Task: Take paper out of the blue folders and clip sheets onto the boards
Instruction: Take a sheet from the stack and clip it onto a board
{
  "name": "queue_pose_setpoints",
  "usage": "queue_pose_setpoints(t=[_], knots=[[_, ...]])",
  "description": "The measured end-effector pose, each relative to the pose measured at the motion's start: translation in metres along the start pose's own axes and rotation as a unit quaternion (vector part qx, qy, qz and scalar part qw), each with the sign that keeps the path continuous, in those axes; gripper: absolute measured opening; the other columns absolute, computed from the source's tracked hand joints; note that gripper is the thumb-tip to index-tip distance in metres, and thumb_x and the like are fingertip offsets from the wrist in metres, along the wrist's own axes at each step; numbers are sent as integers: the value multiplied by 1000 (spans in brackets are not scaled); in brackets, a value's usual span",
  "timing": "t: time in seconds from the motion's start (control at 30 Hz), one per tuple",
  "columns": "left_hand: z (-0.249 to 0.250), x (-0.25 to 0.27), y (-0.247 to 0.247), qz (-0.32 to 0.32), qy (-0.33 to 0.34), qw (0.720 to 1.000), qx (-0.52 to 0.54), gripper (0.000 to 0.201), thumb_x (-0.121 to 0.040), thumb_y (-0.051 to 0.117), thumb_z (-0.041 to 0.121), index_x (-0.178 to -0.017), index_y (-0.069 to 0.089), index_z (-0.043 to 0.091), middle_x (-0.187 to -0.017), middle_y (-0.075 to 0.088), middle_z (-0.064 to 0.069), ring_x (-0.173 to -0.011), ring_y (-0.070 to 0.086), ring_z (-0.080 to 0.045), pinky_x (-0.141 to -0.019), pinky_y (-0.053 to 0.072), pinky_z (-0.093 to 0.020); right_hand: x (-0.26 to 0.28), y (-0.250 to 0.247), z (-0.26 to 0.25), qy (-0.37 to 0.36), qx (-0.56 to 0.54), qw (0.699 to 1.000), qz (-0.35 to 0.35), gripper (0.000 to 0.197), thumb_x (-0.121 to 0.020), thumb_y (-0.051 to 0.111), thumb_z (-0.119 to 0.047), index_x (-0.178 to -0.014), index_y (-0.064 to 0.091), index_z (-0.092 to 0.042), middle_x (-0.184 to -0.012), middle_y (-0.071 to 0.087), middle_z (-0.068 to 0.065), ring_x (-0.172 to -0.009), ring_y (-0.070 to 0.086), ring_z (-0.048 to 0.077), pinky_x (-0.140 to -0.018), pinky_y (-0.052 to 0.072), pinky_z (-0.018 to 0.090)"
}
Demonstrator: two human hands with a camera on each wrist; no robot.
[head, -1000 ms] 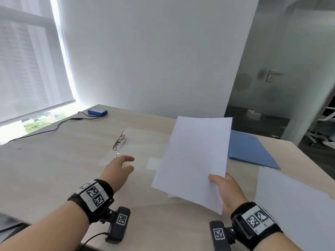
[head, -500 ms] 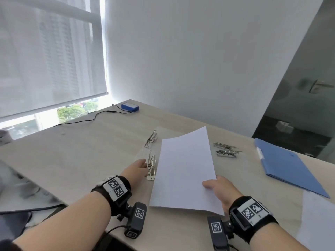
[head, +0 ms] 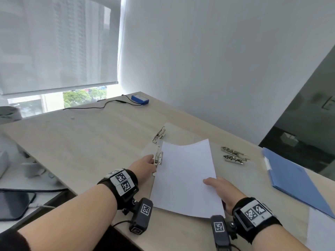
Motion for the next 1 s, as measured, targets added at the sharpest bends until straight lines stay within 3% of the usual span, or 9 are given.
queue_pose_setpoints(t=[0.07, 0.17, 0.27, 0.5, 0.87, 1.0], knots=[[0, 0, 0, 2, 5, 1000, 11, 71, -83, 49, 7, -151, 32, 16, -151, 45, -2, -137, 43, -18, -115, 33, -31, 4, -12, -5, -10, 17, 1000, 24, 19, -98, 58, -19, -105, 67, -4, -94, 75, 15, -83, 71, 33, -70, 53, 36], [-1, -3, -1, -2, 17, 1000, 27, 90, -62, 48, 20, -151, 33, 15, -150, 46, -4, -136, 45, -19, -115, 35, -37, 3, -31, 1, -2, 45, 998, 52, 18, -97, 57, -18, -107, 64, -4, -81, 69, 12, -58, 64, 26, -53, 47, 29], [1, -3, 1, -9, 21, 999, 24, 86, -67, 50, 18, -151, 31, 13, -150, 45, -5, -137, 44, -20, -116, 33, -38, -4, -43, 12, 3, 69, 995, 66, 19, -93, 60, -12, -110, 66, -8, -78, 71, 13, -48, 57, 20, -42, 38, 21], [-2, -7, 1, 1, 15, 1000, 10, 69, -85, 46, -1, -151, 32, 13, -151, 45, -4, -138, 43, -19, -116, 32, -33, -15, -45, 15, -25, 78, 993, 84, 18, -91, 63, -9, -108, 69, -12, -80, 72, 11, -43, 54, 14, -36, 30, 18], [-2, -13, 4, -1, 19, 1000, 7, 68, -86, 45, -6, -151, 31, 10, -151, 43, -8, -137, 43, -20, -104, 35, -24, -18, -44, 12, -40, 61, 994, 84, 17, -91, 63, -6, -105, 71, -12, -61, 68, 2, -35, 49, 13, -33, 25, 16], [-5, -14, 1, 9, 7, 1000, -2, 67, -87, 46, -2, -151, 31, 12, -150, 45, -5, -135, 45, -21, -107, 36, -27, -19, -43, 11, -36, 61, 994, 81, 18, -92, 63, -6, -108, 71, -11, -69, 68, 6, -34, 48, 11, -33, 26, 16]])
Point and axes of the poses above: each hand's wrist, its own x-axis away from the middle knuckle, its own y-axis out of the palm, z = x × y, the point moved 10 cm from there along -x, towards the middle knuckle
